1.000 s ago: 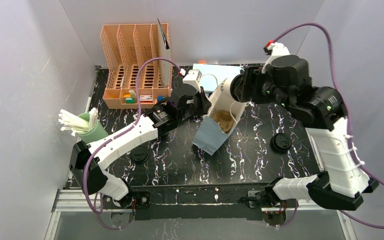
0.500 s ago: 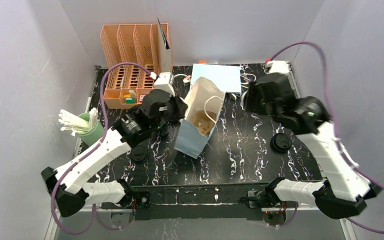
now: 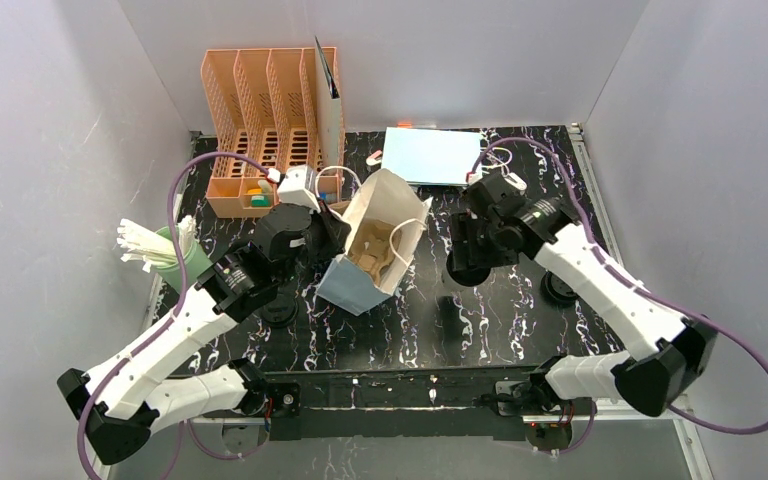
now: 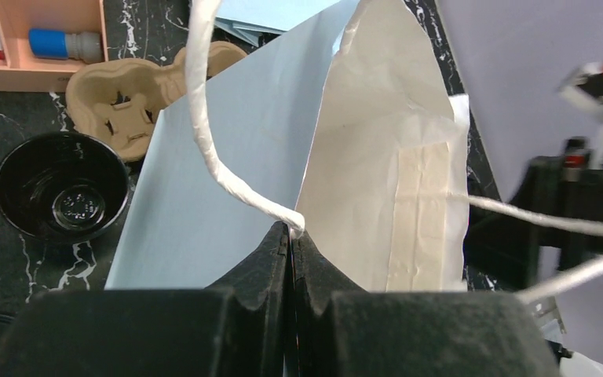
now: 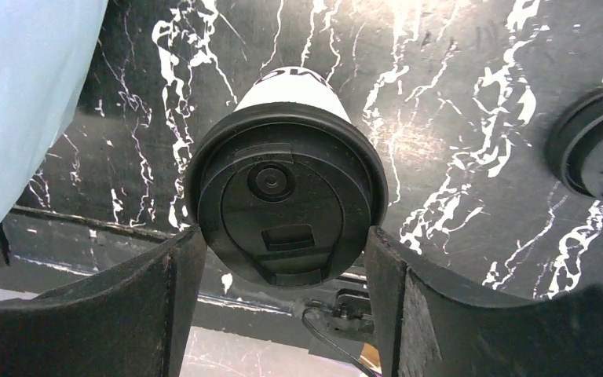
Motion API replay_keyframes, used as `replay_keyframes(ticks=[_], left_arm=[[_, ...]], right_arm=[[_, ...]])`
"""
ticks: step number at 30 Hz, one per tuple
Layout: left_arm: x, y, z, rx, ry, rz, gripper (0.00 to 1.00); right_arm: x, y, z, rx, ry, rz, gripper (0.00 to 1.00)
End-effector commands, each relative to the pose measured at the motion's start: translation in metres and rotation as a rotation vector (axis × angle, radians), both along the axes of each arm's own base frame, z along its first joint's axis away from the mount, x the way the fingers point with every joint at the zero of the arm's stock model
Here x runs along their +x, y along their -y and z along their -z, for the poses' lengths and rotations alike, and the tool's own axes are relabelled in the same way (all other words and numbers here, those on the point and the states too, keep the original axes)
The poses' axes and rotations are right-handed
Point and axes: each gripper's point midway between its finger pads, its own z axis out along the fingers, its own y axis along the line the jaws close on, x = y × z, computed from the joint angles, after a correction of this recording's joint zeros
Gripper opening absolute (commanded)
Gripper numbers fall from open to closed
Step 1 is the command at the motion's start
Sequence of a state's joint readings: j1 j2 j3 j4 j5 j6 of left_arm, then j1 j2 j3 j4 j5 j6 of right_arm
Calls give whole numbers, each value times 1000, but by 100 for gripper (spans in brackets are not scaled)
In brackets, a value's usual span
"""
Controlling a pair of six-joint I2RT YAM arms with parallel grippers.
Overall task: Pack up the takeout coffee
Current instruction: Move the takeout bag to the center of the board, then place the coffee cup at the center of the board.
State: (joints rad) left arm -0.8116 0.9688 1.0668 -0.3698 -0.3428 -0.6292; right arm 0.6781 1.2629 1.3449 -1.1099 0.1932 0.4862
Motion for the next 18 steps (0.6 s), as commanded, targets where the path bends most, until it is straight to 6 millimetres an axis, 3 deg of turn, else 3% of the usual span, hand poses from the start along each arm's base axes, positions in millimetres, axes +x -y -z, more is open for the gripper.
replay_keyframes(ticks=[1,7,14,16,18], left_arm=[[1,6,-12,-84,11,-4,0],[1,18,-19,-161,-11,11,0],[-3,26,-6,-243,-63,13,0],[-4,27,-1,-252,-72,9,0],[-4,26,2,-253,-77,1,0]], right_arm=[[7,-21,20,51,-71,-62,25],[29,-22,44,7,-76,-40,25],[36,-19,70,-49,-115,-49,31],[38,-19,71,-48,-114,-52,38],[39,-19,70,-46,-105,-54,54]])
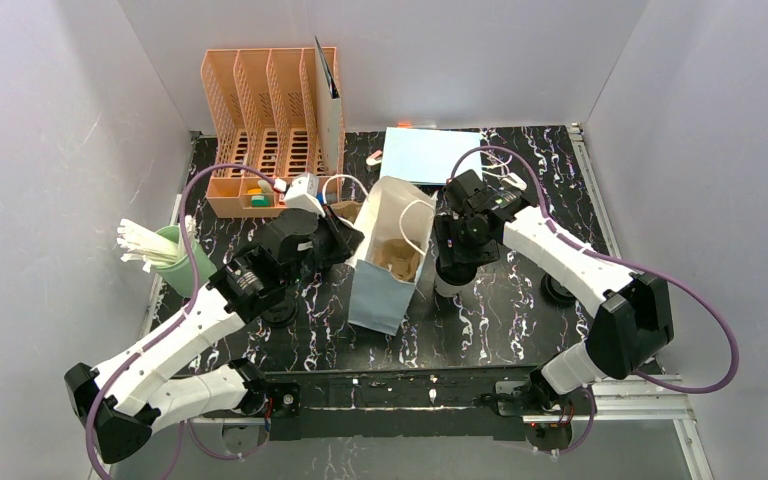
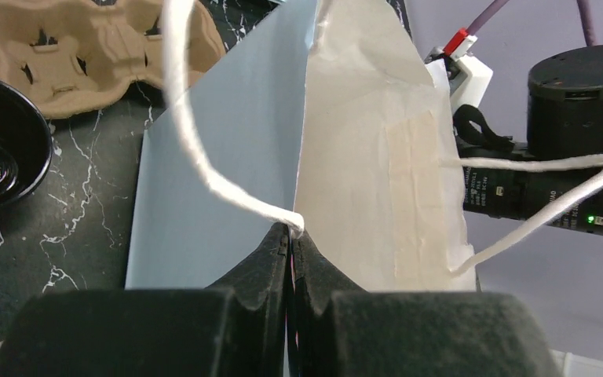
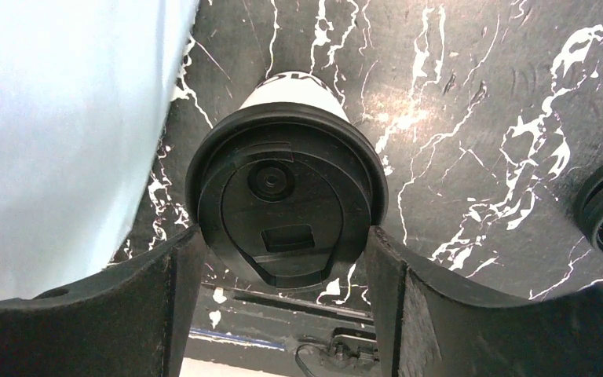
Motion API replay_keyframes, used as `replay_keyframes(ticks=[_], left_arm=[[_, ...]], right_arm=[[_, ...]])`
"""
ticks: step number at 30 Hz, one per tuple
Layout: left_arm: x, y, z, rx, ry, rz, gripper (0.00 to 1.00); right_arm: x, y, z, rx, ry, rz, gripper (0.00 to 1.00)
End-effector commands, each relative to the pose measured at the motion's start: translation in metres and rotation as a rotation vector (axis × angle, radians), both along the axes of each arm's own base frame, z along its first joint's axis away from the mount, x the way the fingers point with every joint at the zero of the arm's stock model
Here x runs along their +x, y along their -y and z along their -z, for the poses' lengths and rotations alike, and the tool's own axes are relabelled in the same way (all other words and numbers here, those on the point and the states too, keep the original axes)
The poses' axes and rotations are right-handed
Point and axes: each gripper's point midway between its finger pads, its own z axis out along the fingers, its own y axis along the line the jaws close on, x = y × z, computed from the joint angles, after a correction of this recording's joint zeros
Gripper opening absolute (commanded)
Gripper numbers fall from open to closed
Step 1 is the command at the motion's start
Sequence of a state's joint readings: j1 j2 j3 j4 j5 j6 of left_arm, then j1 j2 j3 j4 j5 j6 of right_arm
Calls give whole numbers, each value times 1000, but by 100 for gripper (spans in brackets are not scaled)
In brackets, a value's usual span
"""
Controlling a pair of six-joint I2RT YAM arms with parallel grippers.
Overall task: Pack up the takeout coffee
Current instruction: Place the coffee cup at the center of the board.
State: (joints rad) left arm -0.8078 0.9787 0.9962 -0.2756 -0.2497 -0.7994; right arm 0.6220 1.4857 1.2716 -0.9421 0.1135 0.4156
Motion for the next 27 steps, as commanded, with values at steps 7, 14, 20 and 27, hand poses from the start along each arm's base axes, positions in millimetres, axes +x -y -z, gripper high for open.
replay_keyframes(ticks=[7,14,20,27], left_arm=[[-1,-9,-3,-50,8,-49,0],[-6,-18,7,-44,7,-63,0],[-11,-27,15,-50,5,-88,0],[-14,-43,16,-48,8,-145,2]], right_arm=[[10,0,-17,26,85,-16,86],[8,-2,-31,91,171,-49,98],[16,-9,-34,160,277,-90,94],[24,-15,-34,183,381,-145,92]])
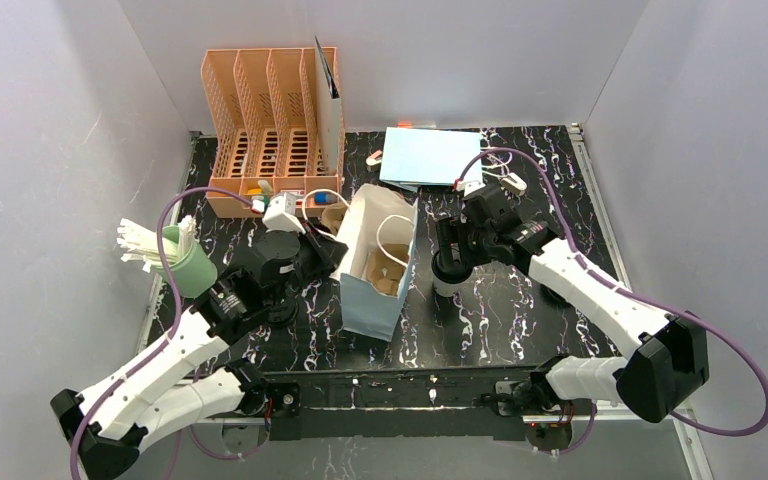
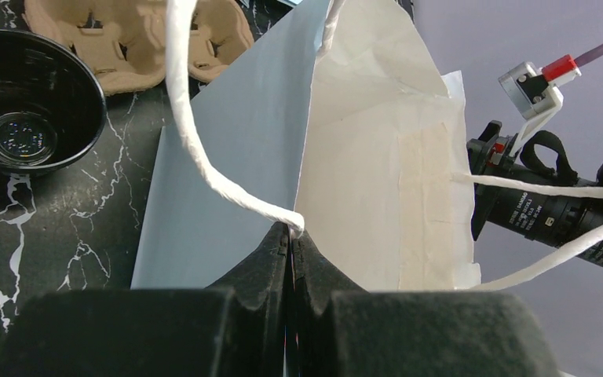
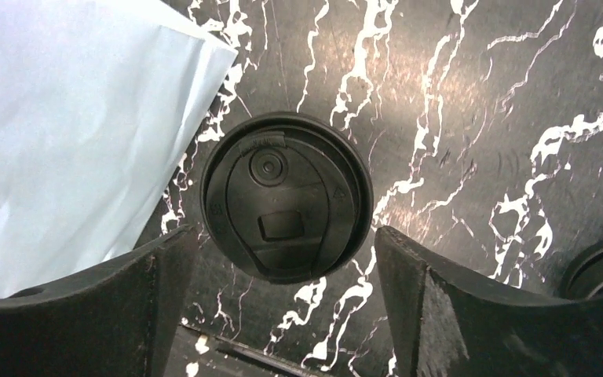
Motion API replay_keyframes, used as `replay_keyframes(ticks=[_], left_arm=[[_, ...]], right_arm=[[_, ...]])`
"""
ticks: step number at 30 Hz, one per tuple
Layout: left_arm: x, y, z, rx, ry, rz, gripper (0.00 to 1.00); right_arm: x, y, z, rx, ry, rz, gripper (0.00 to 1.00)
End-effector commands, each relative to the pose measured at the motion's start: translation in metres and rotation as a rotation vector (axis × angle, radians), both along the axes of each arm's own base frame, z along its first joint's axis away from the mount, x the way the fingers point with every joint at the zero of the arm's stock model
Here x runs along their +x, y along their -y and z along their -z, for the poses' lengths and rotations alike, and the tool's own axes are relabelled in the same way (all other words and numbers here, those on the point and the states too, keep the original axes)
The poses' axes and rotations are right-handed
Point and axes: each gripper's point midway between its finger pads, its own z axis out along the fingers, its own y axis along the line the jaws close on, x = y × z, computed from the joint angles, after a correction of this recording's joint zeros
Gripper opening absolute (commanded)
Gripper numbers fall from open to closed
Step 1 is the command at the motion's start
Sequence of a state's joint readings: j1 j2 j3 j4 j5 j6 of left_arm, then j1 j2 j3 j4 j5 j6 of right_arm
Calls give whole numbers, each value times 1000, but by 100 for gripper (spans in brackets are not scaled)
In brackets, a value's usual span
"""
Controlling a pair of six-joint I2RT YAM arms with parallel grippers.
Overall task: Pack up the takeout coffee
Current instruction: Place the coffee cup at the center of the board, then pick up the coffee cup from the center of the board.
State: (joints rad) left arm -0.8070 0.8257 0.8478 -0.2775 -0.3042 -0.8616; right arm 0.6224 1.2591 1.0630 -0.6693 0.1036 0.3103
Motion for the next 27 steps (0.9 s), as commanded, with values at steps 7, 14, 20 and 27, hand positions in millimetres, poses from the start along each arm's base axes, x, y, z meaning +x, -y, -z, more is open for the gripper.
replay_keyframes(ticks=[7,14,20,27], left_arm=[[0,-18,-1,3,13,-74,5],[-1,-19,2,20,15,-63,24],[-1,-33,-6,89,41,-87,64],[-1,-49,-39,209,100,-81,70]], right_arm=[[18,-10,-6,-16,140,-56,98],[18,-15,0,-47,138,-79,93],[16,-16,9,-78,120,-88,94],[16,-13,13,-125,122,-78,91]])
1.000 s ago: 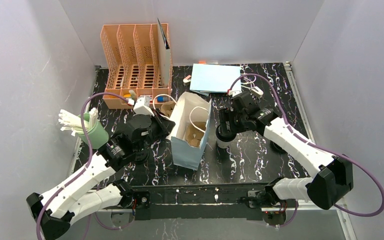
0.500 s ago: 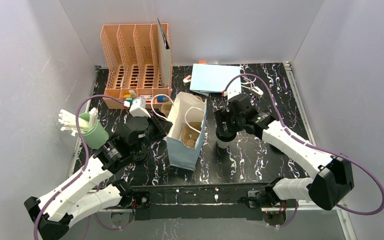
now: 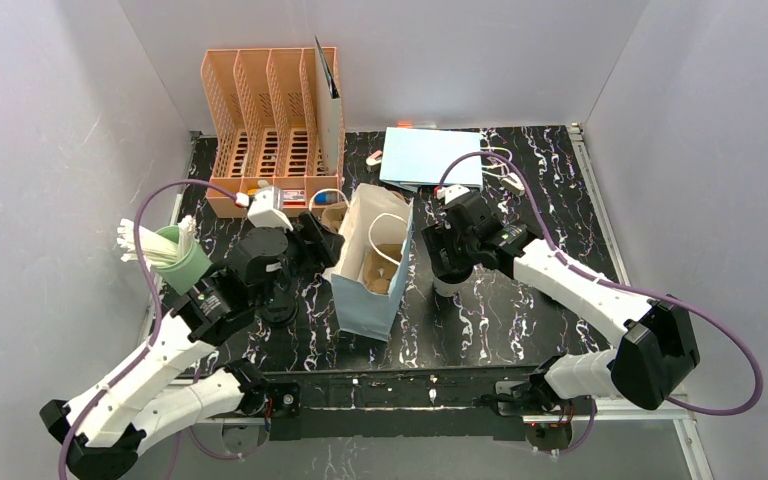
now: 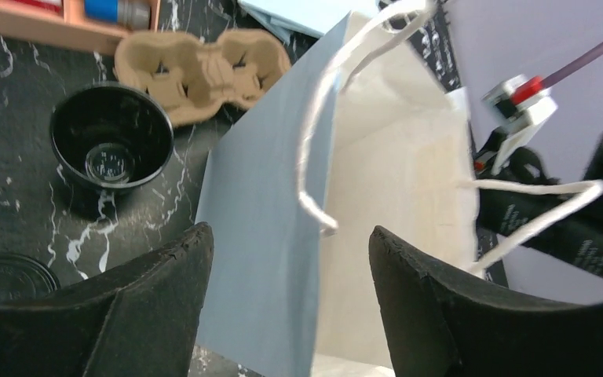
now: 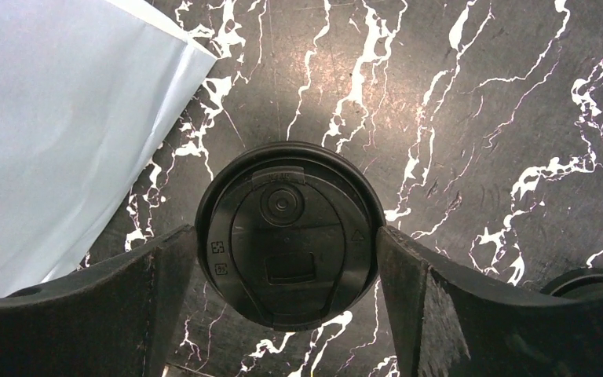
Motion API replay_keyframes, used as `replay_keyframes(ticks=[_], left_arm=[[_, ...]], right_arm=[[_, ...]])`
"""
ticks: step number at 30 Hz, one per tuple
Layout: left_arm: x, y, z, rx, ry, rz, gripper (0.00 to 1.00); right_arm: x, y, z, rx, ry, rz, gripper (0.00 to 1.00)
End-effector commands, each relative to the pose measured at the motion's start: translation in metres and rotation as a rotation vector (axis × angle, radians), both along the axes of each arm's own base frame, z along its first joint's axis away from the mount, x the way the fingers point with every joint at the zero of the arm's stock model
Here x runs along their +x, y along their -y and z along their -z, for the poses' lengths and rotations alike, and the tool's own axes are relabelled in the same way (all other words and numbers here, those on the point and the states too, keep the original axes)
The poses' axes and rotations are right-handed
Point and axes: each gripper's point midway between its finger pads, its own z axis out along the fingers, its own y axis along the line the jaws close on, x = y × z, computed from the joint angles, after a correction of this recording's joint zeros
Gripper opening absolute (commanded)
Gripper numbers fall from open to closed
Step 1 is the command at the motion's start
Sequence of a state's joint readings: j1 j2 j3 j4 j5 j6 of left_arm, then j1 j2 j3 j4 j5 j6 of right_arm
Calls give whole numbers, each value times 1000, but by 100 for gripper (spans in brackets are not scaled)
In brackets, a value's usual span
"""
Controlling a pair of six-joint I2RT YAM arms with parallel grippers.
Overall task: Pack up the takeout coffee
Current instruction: Pick up the coffee cup from the center of the board.
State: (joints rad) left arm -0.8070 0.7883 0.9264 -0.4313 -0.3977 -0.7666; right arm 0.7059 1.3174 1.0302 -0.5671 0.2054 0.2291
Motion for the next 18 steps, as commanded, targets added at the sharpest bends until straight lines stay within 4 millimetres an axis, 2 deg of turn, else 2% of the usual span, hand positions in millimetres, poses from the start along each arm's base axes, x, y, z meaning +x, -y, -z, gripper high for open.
replay_keyframes(ticks=[1,6,12,17,18], left_arm=[[3,-18,-30,88,65,-22,71],[0,-12,-49,95,97,33,71],[-7,4,-79,88,130,153,70],[-12,12,-105,84,171,225,56],[-13,14,-109,83,178,239,52]], right_arm=[[6,1,-4,-26,39,9,90],[4,1,-3,-29,36,11,83],[2,3,3,-53,28,13,87],[2,2,3,-52,30,14,78],[2,2,2,-52,29,14,74]])
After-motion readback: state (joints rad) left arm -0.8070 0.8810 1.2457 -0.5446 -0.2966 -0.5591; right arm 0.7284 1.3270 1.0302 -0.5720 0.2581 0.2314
